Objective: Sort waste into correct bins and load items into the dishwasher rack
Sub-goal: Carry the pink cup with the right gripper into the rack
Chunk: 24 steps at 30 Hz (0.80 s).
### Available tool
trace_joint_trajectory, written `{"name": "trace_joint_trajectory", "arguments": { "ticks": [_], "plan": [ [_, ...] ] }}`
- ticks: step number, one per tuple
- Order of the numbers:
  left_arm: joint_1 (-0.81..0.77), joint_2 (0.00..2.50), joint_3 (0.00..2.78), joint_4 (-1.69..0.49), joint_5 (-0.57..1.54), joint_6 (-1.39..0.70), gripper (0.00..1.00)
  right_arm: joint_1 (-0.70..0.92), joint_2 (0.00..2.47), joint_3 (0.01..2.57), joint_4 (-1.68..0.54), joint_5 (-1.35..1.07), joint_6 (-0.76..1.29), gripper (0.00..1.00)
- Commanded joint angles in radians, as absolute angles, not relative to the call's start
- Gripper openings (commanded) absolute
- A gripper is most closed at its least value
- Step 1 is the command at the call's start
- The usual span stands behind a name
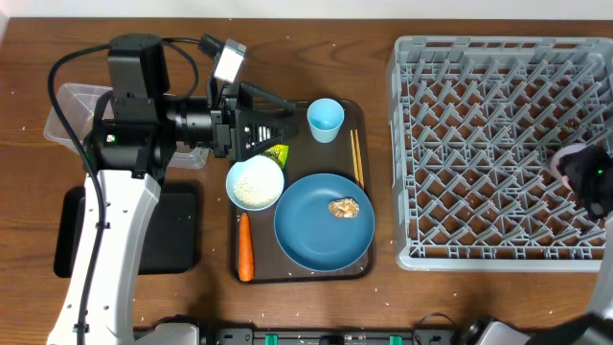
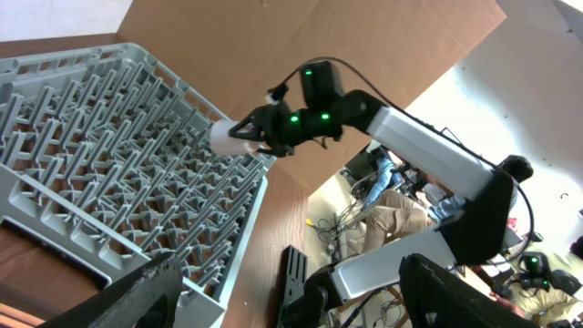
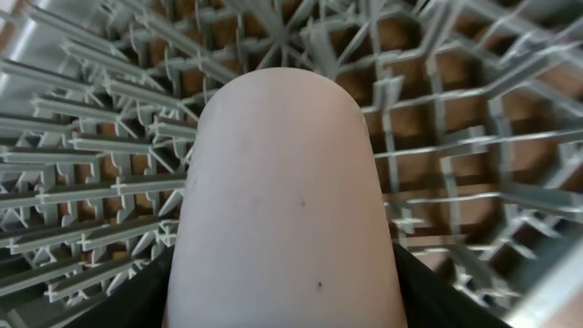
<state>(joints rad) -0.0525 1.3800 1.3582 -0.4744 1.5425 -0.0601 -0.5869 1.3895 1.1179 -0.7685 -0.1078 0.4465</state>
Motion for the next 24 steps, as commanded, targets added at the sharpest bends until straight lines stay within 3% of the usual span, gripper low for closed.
{"name": "trace_joint_trajectory", "arguments": {
  "ticks": [1,4,10,13,20,21,24],
  "plan": [
    [-0.049,1.371,1.378,-0.477,1.551,-0.068,0.77,-0.595,1.443,1.13,-0.752,-0.165,0.503,0.57],
    [-0.049,1.371,1.377,-0.478,1.551,-0.068,0.77,-0.596,1.481,1.13,-0.724,-0.165,0.511,0.67],
    [-0.049,1.371,1.361,-0.478,1.551,-0.068,0.77,-0.595,1.486,1.138,-0.714,-0.19,0.52,0.99],
    [-0.063,1.371,1.359,-0.498,1.45,-0.064,0.77,-0.595,1.452,1.158,-0.722,-0.284,0.465,0.99],
    [-0.173,1.371,1.359,-0.69,0.948,0.059,0.78,-0.595,1.263,1.192,-0.749,-0.404,0.44,0.95],
    [-0.19,1.371,1.359,-0.714,0.909,0.08,0.77,-0.595,1.23,1.192,-0.759,-0.377,0.44,0.92],
    [-0.233,1.371,1.359,-0.765,0.842,0.124,0.77,-0.594,1.176,1.192,-0.803,-0.278,0.46,0.71]
  ]
}}
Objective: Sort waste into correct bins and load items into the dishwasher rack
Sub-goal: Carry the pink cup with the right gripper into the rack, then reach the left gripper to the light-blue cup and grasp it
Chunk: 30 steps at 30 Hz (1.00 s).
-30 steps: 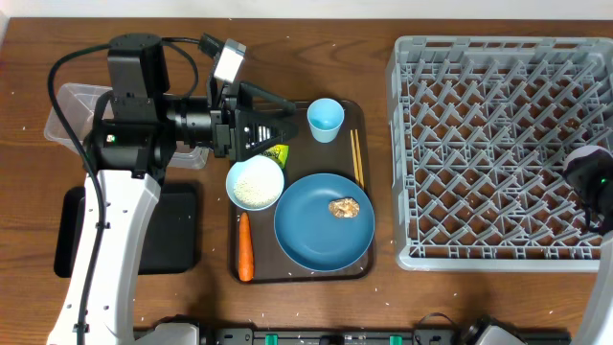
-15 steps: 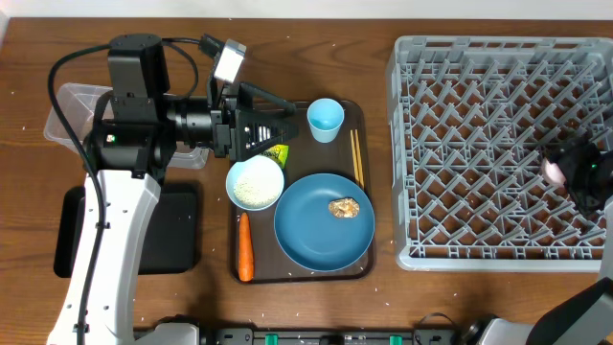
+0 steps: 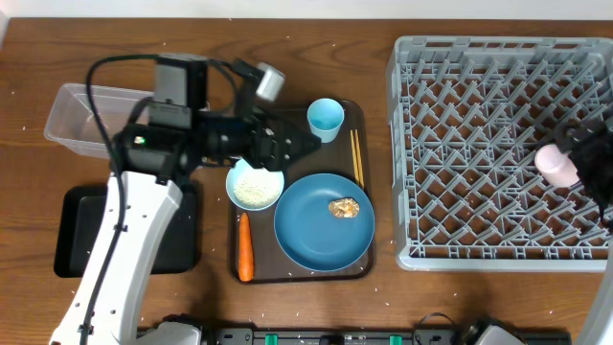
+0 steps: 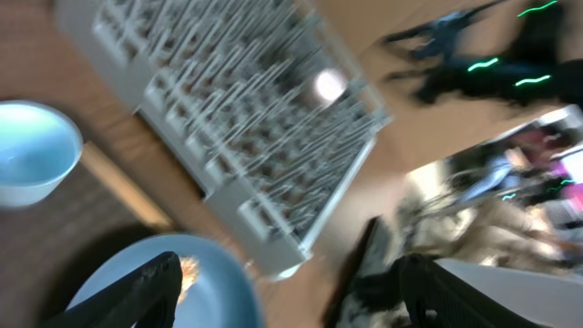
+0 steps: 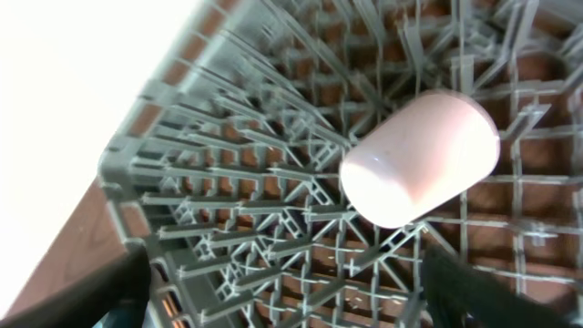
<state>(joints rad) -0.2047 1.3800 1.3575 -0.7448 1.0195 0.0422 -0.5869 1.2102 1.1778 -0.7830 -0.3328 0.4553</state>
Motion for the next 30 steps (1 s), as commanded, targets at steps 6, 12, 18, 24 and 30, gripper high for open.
{"name": "trace_joint_trajectory", "arguments": {
  "ticks": [6,12,18,24,30],
  "plan": [
    [-0.254,1.371,1.359,-0.771,0.817,0.127,0.77,-0.536,1.237,1.179,-0.876,-0.285,0.421,0.22],
    [-0.254,1.371,1.359,-0.778,0.818,0.125,0.78,-0.469,1.393,1.176,-0.855,-0.128,0.46,0.06],
    [-0.254,1.371,1.359,-0.815,0.818,0.123,0.78,-0.484,1.5,1.176,-0.774,-0.091,0.48,0.01],
    [-0.254,1.371,1.359,-0.815,0.818,0.123,0.77,-0.564,1.504,1.176,-0.76,0.105,0.501,0.01],
    [-0.254,1.371,1.359,-0.814,0.818,0.123,0.78,-0.64,1.455,1.177,-0.763,0.019,0.56,0.02]
  ]
}}
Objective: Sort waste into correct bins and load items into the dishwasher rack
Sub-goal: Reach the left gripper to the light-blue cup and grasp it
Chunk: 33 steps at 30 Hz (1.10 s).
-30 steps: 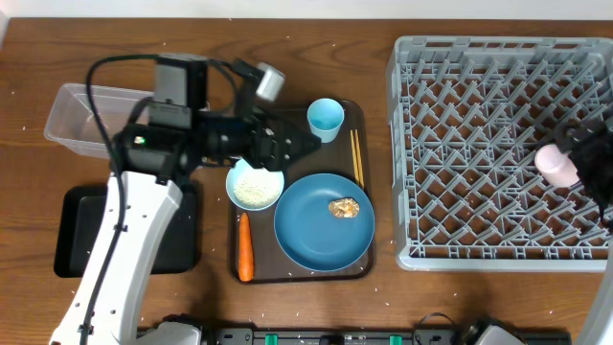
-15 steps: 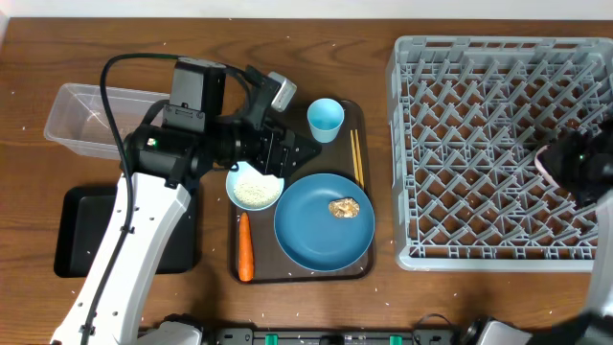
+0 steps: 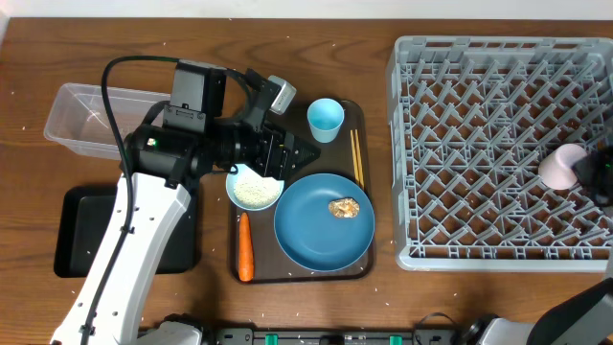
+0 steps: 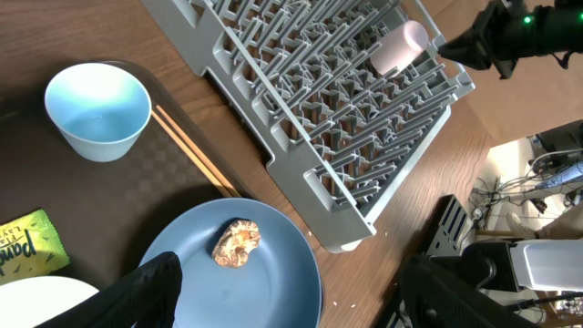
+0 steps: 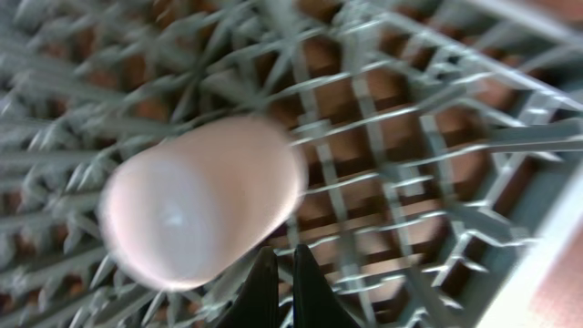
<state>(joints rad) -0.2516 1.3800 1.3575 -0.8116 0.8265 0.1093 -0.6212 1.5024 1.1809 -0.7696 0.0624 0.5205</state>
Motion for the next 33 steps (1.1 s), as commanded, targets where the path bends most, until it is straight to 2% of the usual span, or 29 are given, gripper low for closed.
{"name": "trace_joint_trajectory", "arguments": {
  "ticks": [1,4,9,11,13,16,19,22,24,26,33],
  "plan": [
    [-0.254,1.371,1.359,-0.814,0.817,0.123,0.77,-0.64,1.441,1.177,-0.757,-0.026,0.559,0.05],
    [-0.254,1.371,1.359,-0.814,0.807,0.123,0.78,-0.63,1.392,1.177,-0.745,-0.157,0.533,0.12],
    [-0.254,1.372,1.359,-0.815,0.645,0.123,0.78,-0.583,1.271,1.177,-0.748,-0.32,0.469,0.26],
    [-0.254,1.372,1.359,-0.815,0.617,0.123,0.79,-0.56,1.223,1.177,-0.781,-0.289,0.47,0.27],
    [-0.255,1.374,1.359,-0.813,0.585,0.123,0.78,-0.548,1.189,1.177,-0.817,-0.297,0.47,0.21],
    [-0.274,1.404,1.359,-0.799,0.471,0.123,0.78,-0.537,1.153,1.177,-0.862,-0.425,0.409,0.22],
    [-0.305,1.468,1.359,-0.745,0.451,0.123,0.78,-0.519,1.132,1.177,-0.91,-0.527,0.331,0.35],
    [-0.335,1.557,1.359,-0.643,0.407,0.107,0.77,-0.491,1.126,1.177,-0.963,-0.562,0.297,0.56],
    [-0.353,1.621,1.359,-0.557,0.341,0.059,0.77,-0.466,1.126,1.177,-1.004,-0.566,0.279,0.61],
    [-0.365,1.679,1.359,-0.477,0.297,-0.003,0.74,-0.443,1.126,1.177,-1.037,-0.565,0.258,0.63],
    [-0.371,1.84,1.359,-0.3,0.196,-0.154,0.74,-0.412,1.126,1.177,-1.075,-0.565,0.231,0.65]
  ]
}}
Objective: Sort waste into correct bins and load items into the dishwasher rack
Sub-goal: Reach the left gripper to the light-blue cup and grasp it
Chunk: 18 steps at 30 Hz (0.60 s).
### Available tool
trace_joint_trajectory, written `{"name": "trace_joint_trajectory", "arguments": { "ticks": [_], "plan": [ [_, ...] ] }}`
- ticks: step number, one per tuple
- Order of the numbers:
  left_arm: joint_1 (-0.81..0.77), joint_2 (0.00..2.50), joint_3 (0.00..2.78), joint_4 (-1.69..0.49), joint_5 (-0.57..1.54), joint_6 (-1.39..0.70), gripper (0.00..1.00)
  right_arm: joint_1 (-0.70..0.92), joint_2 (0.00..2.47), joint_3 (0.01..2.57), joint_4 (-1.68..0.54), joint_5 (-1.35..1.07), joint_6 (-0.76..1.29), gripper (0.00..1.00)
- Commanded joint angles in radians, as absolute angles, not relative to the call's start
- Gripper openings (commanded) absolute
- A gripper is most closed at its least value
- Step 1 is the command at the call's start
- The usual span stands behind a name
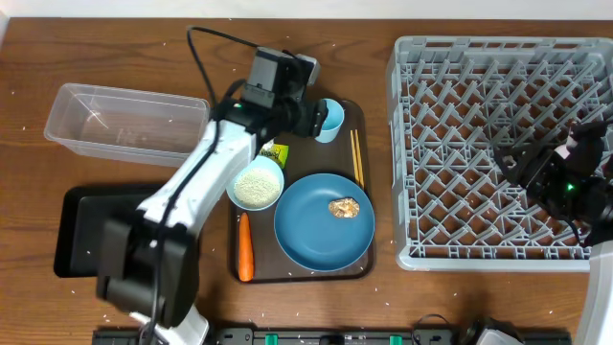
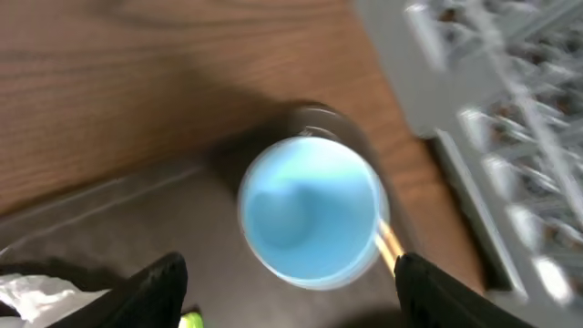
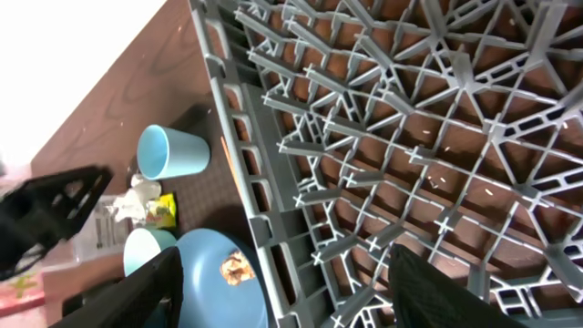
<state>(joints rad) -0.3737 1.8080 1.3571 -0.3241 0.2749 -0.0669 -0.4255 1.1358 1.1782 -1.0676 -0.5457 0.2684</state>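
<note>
A light blue cup (image 1: 328,120) stands upright at the far corner of the brown tray (image 1: 287,270). My left gripper (image 1: 311,116) hovers right over it, open. In the left wrist view the blue cup (image 2: 310,210) sits between the two dark fingers (image 2: 157,292) of the left gripper (image 2: 290,266). My right gripper (image 1: 512,161) is over the grey dishwasher rack (image 1: 460,144), open and holding nothing. In its own view the right gripper (image 3: 282,260) faces the rack (image 3: 364,164) and the tray beyond. The pink cup is hidden under the right arm.
On the tray lie a blue plate (image 1: 324,230) with a food scrap (image 1: 344,206), a white bowl of rice (image 1: 255,184), a carrot (image 1: 245,246), chopsticks (image 1: 356,158) and a yellow-green wrapper (image 1: 276,151). A clear bin (image 1: 124,123) and a black bin (image 1: 77,230) stand left.
My left gripper moved from above the bowl and plate to the blue cup at the tray's far corner. My right gripper left the pink cup at the rack's right edge and now sits further left.
First my right gripper held the pink cup over the rack while the left hovered at the tray's left. Then the pink cup lay in the rack, let go. The left gripper stayed open over the tray and is now at the blue cup.
</note>
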Motion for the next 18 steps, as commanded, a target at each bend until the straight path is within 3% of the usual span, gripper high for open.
{"name": "trace_joint_trajectory", "arguments": {
  "ticks": [1,9,12,15,18],
  "plan": [
    [-0.372,1.861,1.359,-0.276,0.182,-0.155,0.74,-0.412,1.126,1.177,-1.082,-0.565,0.231,0.65],
    [-0.373,1.986,1.359,-0.229,0.168,-0.164,0.69,-0.412,1.126,1.177,-1.116,-0.546,0.215,0.66],
    [-0.373,2.024,1.359,-0.235,0.172,-0.205,0.58,-0.412,1.126,1.177,-1.123,-0.546,0.208,0.66],
    [-0.373,2.033,1.359,-0.25,0.172,-0.205,0.38,-0.412,1.126,1.177,-1.127,-0.546,0.208,0.66],
    [-0.372,2.014,1.359,-0.256,0.176,-0.205,0.26,-0.412,1.126,1.177,-1.131,-0.546,0.207,0.66]
  ]
}}
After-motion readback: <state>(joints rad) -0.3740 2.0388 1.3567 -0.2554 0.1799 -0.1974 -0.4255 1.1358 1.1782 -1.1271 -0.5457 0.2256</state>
